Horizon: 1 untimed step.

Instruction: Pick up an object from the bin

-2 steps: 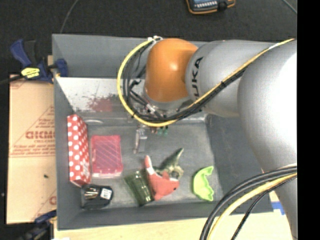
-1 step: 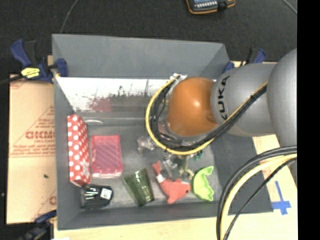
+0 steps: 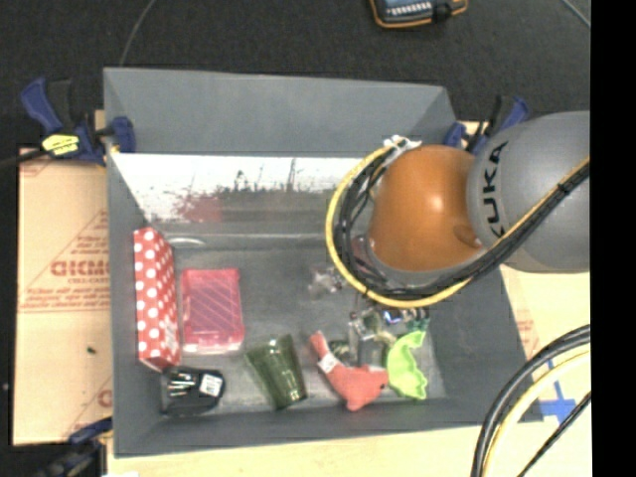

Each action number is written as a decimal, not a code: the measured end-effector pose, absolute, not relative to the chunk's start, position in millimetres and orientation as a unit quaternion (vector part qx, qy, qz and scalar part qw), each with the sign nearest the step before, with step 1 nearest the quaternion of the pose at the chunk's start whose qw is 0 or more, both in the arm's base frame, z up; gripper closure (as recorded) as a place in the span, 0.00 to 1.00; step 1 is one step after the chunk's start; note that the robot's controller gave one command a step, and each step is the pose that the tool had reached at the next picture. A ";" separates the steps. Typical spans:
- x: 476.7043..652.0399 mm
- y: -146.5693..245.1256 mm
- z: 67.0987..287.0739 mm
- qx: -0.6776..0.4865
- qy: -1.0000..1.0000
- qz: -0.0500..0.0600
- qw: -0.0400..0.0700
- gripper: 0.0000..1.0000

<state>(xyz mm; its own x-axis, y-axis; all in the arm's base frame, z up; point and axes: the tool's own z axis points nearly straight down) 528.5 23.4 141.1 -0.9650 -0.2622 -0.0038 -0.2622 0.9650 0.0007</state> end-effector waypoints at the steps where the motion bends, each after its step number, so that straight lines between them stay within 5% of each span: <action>1: 537.4 -9.5 99.5 -0.387 0.922 0.002 -0.002 0.00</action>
Offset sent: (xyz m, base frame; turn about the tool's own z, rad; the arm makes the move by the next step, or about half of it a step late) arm -0.0476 -0.0099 -0.0711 -0.2809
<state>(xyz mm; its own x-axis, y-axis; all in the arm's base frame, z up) 537.4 -9.5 99.5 -0.7006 -0.7135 0.0021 -0.7135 0.7006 0.0042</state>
